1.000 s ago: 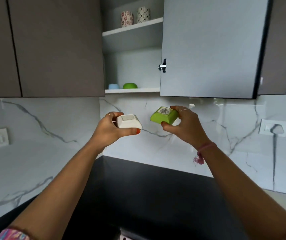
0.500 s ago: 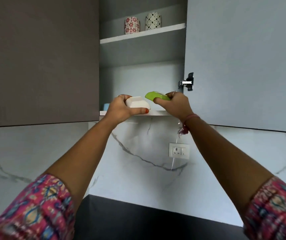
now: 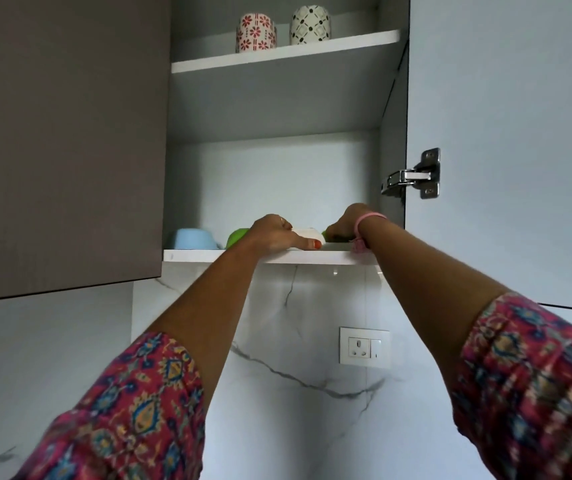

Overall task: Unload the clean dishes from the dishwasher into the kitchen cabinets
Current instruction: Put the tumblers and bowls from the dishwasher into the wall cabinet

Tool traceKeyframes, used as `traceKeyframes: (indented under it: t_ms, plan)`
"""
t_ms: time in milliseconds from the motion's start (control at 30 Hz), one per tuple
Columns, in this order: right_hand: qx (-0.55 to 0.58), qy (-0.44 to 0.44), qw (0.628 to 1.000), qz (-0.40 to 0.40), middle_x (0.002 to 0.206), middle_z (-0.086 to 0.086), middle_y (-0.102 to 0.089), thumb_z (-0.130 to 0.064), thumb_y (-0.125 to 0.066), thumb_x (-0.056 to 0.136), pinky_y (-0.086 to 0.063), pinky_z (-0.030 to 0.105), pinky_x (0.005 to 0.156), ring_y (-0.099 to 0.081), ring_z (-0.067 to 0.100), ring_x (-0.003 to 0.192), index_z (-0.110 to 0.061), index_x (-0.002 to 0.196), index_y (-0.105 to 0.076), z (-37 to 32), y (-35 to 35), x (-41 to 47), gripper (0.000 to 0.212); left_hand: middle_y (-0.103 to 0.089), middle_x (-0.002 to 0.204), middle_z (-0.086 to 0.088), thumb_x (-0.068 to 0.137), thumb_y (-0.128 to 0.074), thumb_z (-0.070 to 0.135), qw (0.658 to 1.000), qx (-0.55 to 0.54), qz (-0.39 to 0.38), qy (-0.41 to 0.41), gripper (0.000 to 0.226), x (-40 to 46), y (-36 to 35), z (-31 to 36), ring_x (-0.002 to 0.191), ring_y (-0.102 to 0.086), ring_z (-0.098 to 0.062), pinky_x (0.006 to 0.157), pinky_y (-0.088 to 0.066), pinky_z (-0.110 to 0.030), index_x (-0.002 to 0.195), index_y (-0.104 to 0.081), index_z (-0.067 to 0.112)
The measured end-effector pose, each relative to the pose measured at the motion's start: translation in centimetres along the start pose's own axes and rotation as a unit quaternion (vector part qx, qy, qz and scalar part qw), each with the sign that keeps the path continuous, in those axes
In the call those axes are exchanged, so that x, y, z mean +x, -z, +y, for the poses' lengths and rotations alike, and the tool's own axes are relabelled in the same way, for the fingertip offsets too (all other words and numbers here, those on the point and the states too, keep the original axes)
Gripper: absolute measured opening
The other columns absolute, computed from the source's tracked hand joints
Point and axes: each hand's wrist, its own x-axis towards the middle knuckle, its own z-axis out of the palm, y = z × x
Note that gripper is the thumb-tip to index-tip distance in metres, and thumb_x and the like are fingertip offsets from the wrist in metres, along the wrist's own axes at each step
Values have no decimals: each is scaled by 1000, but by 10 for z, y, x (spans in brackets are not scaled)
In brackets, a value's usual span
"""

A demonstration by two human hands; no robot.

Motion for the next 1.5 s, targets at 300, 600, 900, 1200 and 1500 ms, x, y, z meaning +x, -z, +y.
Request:
traceKeyframes:
  t_ms: [300,600,900,1200,1500]
  plan:
    - [-121,-14,986,-115,85,8,-55,-27,-61,91,-46,32,87,-55,28,94,-9,76,-58,-2,-14,29,24,-64,87,-7,67,-80,45,995,60,-66,51,49,37,-8,6,77,-56,-21,74,-41,-30,96,-68,7]
    - [-49,-14,993,-107,58,8,-56,-17,-53,92,-45,27,66,-50,21,50,-6,64,-52,-2,-22,30,30,-65,81,-3,69,-77,42,997,40,-55,44,40,39,-16,4,74,-59,-19,69,-43,-27,92,-67,11]
    - [1,66,984,167,107,18,-60,-6,-55,85,-43,28,72,-62,32,97,-1,95,-61,5,-22,-23,13,-54,135,-6,74,-74,45,990,90,103,-30,76,21,-27,-5,118,-53,-24,89,-40,-28,135,-47,8]
    - [292,201,877,325,103,3,-64,8,-49,86,-41,9,84,-60,15,90,-3,110,-67,53,-53,-159,32,-68,110,-10,81,-64,1,942,-30,215,-254,31,-69,-54,-7,103,-62,-21,90,-36,-10,112,-67,3]
    - [632,-40,729,258,76,0,-61,-9,-62,87,-53,34,83,-63,16,74,-12,104,-62,124,-39,-245,18,-68,104,-11,83,-66,7,953,-33,190,-234,27,-161,-70,17,99,-62,-21,91,-48,-30,110,-68,6]
